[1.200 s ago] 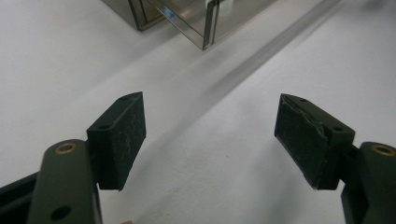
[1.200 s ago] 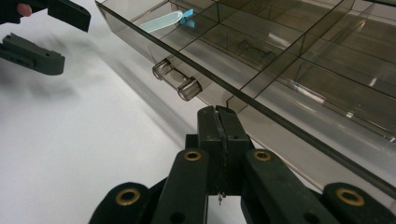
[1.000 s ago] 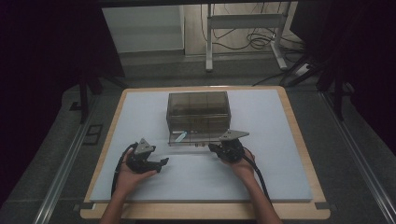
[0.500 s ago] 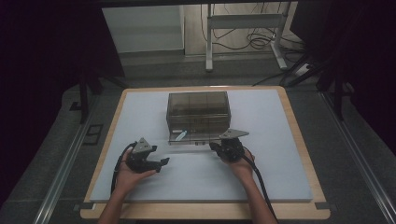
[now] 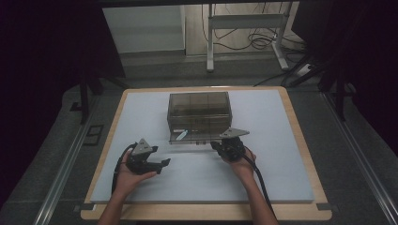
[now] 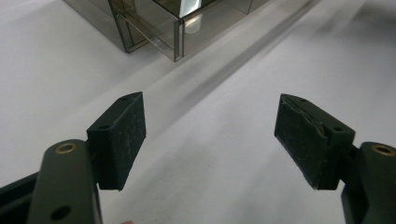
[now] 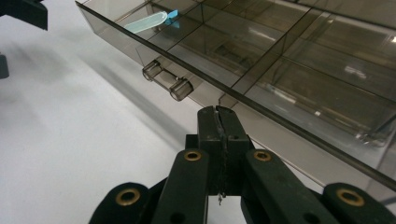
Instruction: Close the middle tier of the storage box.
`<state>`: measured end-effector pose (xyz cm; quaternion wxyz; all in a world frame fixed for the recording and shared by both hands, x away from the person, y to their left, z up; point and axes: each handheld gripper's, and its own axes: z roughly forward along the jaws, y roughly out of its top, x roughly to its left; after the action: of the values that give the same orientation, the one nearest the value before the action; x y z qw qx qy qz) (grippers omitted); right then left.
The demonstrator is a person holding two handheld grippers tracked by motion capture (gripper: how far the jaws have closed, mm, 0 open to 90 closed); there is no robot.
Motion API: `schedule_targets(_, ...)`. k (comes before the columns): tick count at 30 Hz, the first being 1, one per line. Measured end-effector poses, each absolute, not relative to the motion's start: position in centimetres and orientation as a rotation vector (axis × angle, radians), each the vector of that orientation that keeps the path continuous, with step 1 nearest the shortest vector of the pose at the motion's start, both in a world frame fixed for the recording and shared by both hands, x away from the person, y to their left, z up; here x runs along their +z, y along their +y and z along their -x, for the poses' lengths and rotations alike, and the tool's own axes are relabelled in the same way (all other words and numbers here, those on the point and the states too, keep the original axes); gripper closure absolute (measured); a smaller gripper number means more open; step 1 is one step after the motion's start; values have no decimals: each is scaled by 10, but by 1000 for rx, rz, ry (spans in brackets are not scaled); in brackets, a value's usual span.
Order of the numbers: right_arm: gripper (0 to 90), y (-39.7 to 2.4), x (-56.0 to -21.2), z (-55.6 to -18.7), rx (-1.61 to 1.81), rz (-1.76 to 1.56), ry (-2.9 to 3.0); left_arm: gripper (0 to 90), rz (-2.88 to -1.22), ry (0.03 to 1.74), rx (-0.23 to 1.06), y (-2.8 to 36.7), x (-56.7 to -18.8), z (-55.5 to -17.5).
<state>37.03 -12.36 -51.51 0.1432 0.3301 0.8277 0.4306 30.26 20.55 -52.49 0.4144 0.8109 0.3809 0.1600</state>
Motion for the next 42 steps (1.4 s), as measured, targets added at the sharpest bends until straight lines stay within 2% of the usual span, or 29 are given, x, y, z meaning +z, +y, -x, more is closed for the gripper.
schedule_targets(42, 882, -121, -513, -389, 1246, -981, 2346, 255, -2047, 962, 415, 207, -524, -301)
